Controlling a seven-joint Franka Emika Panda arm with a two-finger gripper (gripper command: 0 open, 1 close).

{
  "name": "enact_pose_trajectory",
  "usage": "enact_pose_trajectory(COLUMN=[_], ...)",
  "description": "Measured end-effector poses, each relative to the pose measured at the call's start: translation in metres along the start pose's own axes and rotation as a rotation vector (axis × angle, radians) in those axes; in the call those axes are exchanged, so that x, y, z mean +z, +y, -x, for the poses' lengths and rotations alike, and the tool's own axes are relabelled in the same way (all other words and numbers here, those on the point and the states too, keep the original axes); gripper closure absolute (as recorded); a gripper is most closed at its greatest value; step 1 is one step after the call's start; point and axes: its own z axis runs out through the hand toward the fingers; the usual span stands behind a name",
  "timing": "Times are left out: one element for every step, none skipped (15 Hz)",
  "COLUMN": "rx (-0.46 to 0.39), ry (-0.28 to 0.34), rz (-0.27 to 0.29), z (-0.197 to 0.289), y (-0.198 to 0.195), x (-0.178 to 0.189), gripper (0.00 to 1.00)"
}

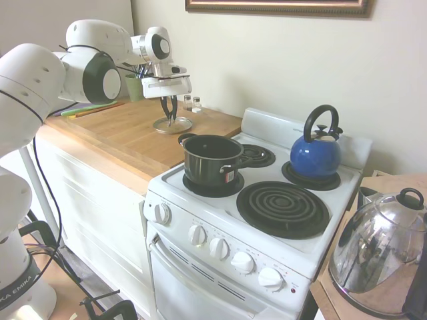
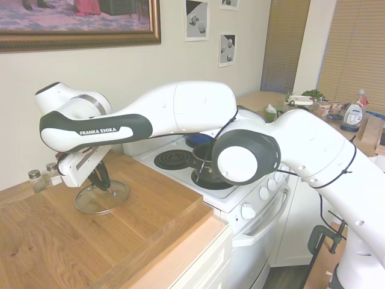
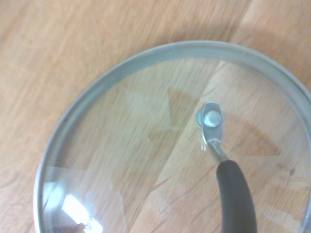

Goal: Uncover the lid of the pot

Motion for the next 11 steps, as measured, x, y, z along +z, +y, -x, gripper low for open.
enact_pose_trajectory(rx=[0.000,0.000,-0.001,-0.001,0.000,0.002,0.002,0.001,-0.001,-0.001,0.001], ry=[0.000,0.000,0.001,0.001,0.003,0.008,0.017,0.028,0.041,0.055,0.070], rz=[0.000,0.000,0.000,-0.001,-0.003,-0.007,-0.015,-0.026,-0.040,-0.054,-0.066], z=[0.000,0.000,0.000,0.000,0.000,-0.001,-0.001,-0.002,-0.001,0.000,0.002], y=[0.000,0.000,0.000,0.000,0.001,0.001,0.002,0.003,0.005,0.008,0.012], x=[0.000,0.000,-0.001,-0.001,-0.002,-0.006,-0.011,-0.020,-0.032,-0.046,-0.060], gripper=[0.00,0.00,0.00,0.00,0.00,0.00,0.00,0.00,0.00,0.00,0.00])
